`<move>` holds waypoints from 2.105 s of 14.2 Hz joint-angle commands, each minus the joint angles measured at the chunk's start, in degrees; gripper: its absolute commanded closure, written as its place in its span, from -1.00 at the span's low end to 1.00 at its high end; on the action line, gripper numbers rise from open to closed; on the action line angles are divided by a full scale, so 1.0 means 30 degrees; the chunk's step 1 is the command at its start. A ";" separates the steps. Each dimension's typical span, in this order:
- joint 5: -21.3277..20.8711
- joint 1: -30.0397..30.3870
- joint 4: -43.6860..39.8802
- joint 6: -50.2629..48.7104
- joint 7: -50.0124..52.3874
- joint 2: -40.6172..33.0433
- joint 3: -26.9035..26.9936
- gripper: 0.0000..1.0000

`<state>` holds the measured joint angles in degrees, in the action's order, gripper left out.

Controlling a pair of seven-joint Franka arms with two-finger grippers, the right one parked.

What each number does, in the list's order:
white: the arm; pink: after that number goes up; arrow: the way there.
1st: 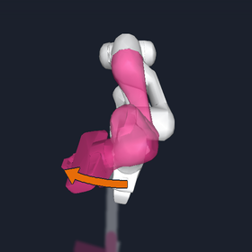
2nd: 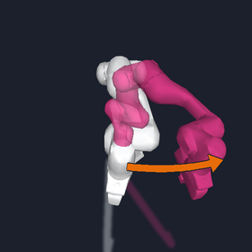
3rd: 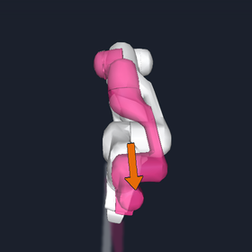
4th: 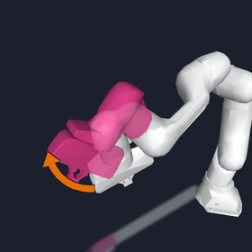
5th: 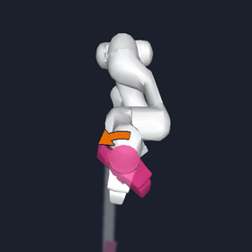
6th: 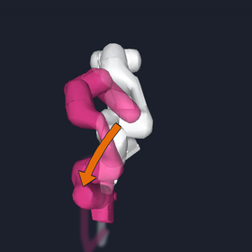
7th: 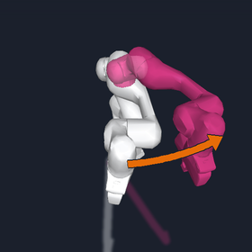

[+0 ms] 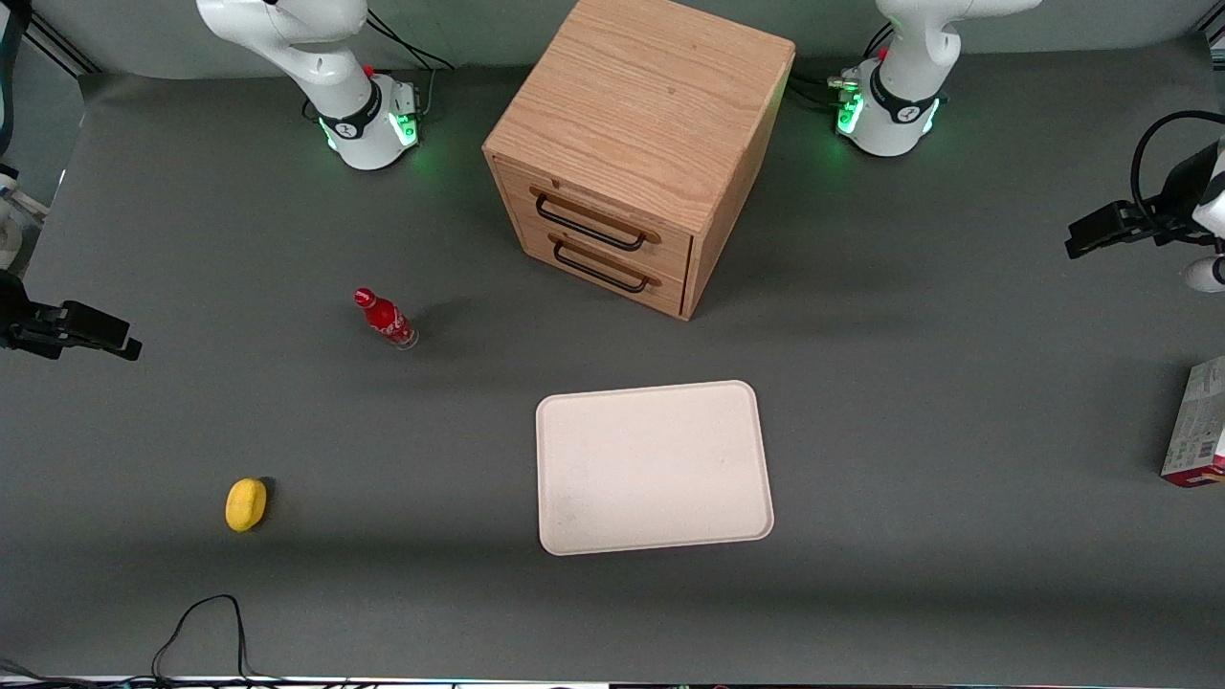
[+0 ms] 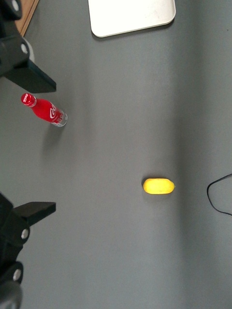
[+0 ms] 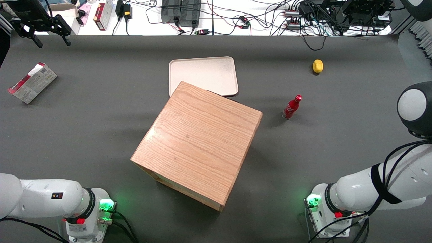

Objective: Place red cookie box on tray

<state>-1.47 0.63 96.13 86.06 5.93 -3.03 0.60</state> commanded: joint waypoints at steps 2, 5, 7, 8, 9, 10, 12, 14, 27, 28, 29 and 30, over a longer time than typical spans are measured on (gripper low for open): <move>-0.0095 -0.0562 -0.0549 -0.0473 -0.0276 0.0275 0.0473 -1.00; -0.0095 -0.0531 -0.1307 -0.1054 0.0104 0.0771 0.0473 -1.00; -0.0211 -0.0444 -0.1487 -0.1526 -0.0100 0.1067 0.0473 -1.00; -0.0270 -0.0443 -0.1515 -0.1498 -0.0217 0.1067 0.0502 -1.00; -0.0357 -0.0385 -0.1516 -0.1527 -0.0218 0.1067 0.0532 -1.00; -0.0358 -0.0356 -0.1545 -0.1527 -0.0218 0.1096 0.0532 -1.00; -0.0534 0.0110 -0.2011 -0.1352 -0.0218 0.1242 0.0532 -1.00; -0.0592 0.0522 -0.1984 -0.1322 -0.0508 0.1505 0.0532 -1.00; -0.2204 0.8750 -0.8802 -0.1147 -1.9336 0.7857 0.0561 -1.00; -0.2204 0.9249 -0.9652 -0.1059 -2.0538 0.8618 0.0561 -1.00; -0.2175 0.9718 -1.0559 -0.0913 -2.1681 0.9351 0.0561 -1.00; -0.2175 0.9955 -1.1235 -0.0680 -2.2534 0.9880 0.0532 -1.00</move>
<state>-7.72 28.73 70.69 84.55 -55.69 21.25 2.90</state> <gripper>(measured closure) 0.000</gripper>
